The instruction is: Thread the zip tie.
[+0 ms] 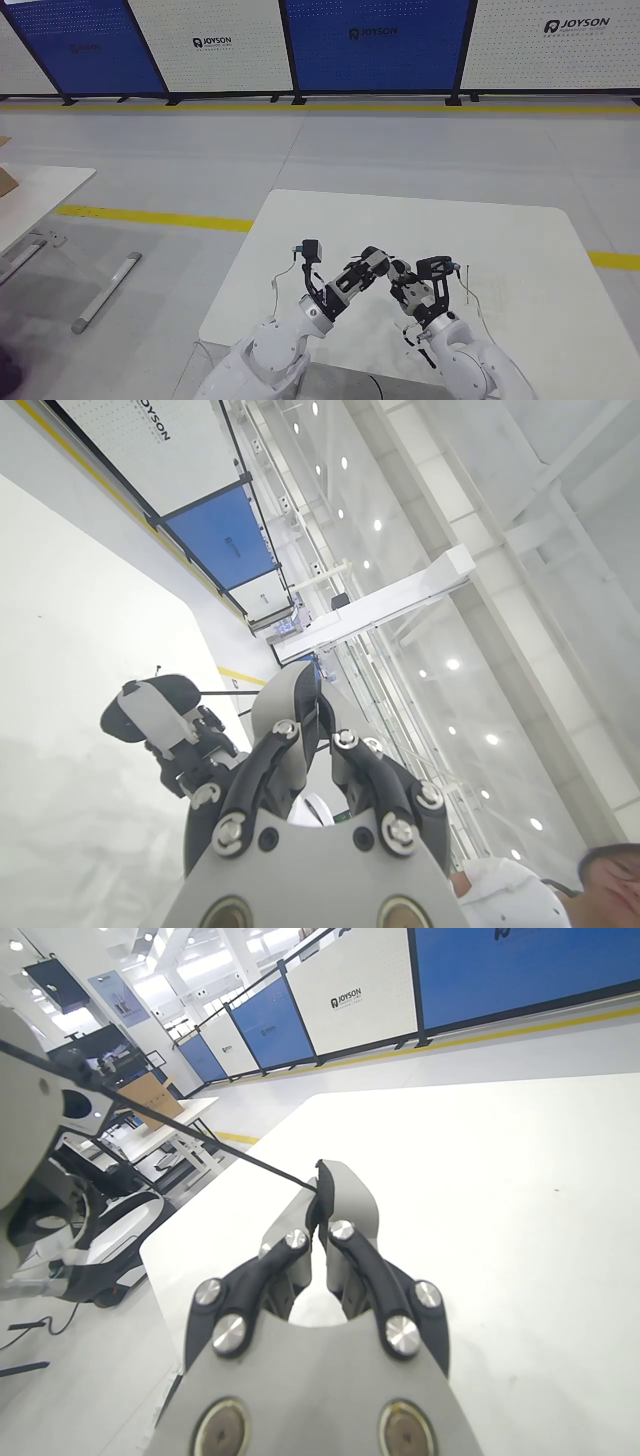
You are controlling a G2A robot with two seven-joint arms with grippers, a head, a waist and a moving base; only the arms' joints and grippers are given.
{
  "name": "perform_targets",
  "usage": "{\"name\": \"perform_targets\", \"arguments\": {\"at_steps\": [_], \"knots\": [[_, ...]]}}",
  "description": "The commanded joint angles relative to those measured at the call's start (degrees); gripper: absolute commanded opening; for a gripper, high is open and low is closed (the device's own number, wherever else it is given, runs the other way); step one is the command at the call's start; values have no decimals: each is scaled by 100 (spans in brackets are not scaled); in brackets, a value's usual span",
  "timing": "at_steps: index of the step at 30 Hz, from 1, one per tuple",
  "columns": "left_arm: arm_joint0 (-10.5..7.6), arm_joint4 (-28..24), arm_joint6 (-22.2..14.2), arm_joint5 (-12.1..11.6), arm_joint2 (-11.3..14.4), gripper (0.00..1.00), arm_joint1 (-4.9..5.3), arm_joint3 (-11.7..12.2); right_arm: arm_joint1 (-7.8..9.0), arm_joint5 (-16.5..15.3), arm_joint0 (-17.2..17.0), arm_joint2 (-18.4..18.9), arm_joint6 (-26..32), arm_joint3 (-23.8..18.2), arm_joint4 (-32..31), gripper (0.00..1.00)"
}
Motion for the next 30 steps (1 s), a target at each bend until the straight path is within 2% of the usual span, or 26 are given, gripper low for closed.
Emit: {"name": "perform_targets", "arguments": {"at_steps": [1, 6, 10, 15, 17, 24, 27, 28, 30], "knots": [[-14, 148, 166, 61, -1, 0, -6, 27, -1, 1, -16, 17, -49, -23, 60, 100], [-43, 372, 622, 115, 47, 0, -40, 149, 20, -129, -225, 229, -367, -250, 431, 100], [-119, 365, 826, 121, -7, 0, -58, 310, 52, -252, -452, 626, -725, -403, 965, 100], [-136, 483, 1042, 109, -73, 0, -70, 435, 106, -603, -889, 1213, -1134, -699, 1753, 100], [-141, 551, 1180, 196, -99, 0, -78, 482, 118, -754, -1066, 1495, -1320, -773, 2319, 100], [-132, 507, 1424, 272, -143, 0, -108, 544, 174, -1209, -1547, 2436, -1640, -774, 3582, 100], [-76, 457, 1495, 299, -232, 0, -106, 578, 184, -1272, -1678, 2687, -1682, -762, 3972, 100], [-59, 511, 1544, 373, -277, 0, -103, 596, 190, -1272, -1726, 2754, -1633, -770, 4075, 100], [-57, 535, 1553, 389, -282, 0, -103, 591, 195, -1272, -1741, 2772, -1576, -783, 4099, 100]]}}
